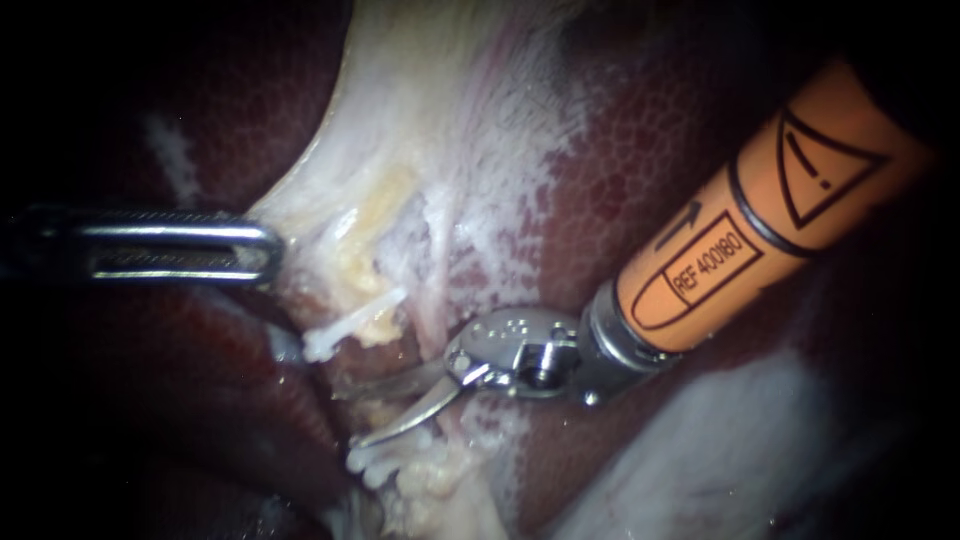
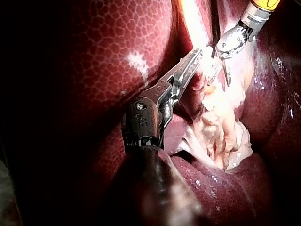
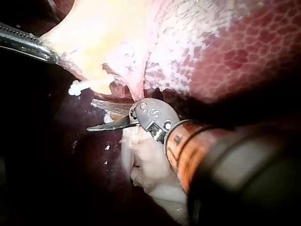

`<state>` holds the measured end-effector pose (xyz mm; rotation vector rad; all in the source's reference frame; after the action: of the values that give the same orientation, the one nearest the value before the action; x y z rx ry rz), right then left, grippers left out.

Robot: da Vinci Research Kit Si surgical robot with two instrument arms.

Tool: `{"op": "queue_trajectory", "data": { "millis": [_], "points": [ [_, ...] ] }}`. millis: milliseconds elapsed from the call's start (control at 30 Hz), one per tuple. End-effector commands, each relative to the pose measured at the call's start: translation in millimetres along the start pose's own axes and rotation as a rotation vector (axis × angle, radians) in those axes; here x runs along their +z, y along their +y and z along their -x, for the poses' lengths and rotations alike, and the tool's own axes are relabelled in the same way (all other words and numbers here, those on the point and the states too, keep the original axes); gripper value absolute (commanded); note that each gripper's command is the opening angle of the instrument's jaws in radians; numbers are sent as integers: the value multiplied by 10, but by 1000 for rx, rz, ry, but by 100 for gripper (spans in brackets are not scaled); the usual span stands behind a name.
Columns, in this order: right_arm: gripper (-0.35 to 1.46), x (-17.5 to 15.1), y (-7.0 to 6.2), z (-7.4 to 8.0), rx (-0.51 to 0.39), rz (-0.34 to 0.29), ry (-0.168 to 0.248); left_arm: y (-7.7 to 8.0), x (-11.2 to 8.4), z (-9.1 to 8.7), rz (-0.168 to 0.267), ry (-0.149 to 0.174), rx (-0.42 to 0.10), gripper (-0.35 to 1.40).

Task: Go back from the cut left tube

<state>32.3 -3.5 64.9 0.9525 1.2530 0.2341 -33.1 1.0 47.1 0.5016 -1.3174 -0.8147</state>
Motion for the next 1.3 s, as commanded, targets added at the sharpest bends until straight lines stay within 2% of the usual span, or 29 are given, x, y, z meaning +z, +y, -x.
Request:
{"op": "queue_trajectory", "data": {
  "millis": [33,133,233,333,467,667,867,1000,1100,1300],
  "points": [
    [56,-3,-1,0,1,-1,0,0,0,0,-1,0,0,-35],
    [51,-13,-4,-2,3,0,1,0,0,0,-1,0,0,-35],
    [59,-27,-8,-4,-12,17,6,0,0,0,-1,0,0,-35],
    [57,-41,-12,-4,-22,24,8,1,0,0,-1,0,0,-35],
    [71,-67,-18,-5,-52,58,15,1,0,-1,-1,0,0,-35],
    [73,-109,-28,-9,-89,104,23,2,0,-1,-1,0,0,-35],
    [89,-145,-35,-15,-175,167,23,3,0,-2,-1,0,1,-35],
    [111,-165,-40,-20,-234,223,18,4,0,-2,-2,0,1,-35],
    [131,-176,-42,-26,-282,312,8,4,0,-2,-2,0,1,-35],
    [136,-185,-51,-31,-333,421,-15,6,0,-3,1,0,1,-35]
  ]
}}
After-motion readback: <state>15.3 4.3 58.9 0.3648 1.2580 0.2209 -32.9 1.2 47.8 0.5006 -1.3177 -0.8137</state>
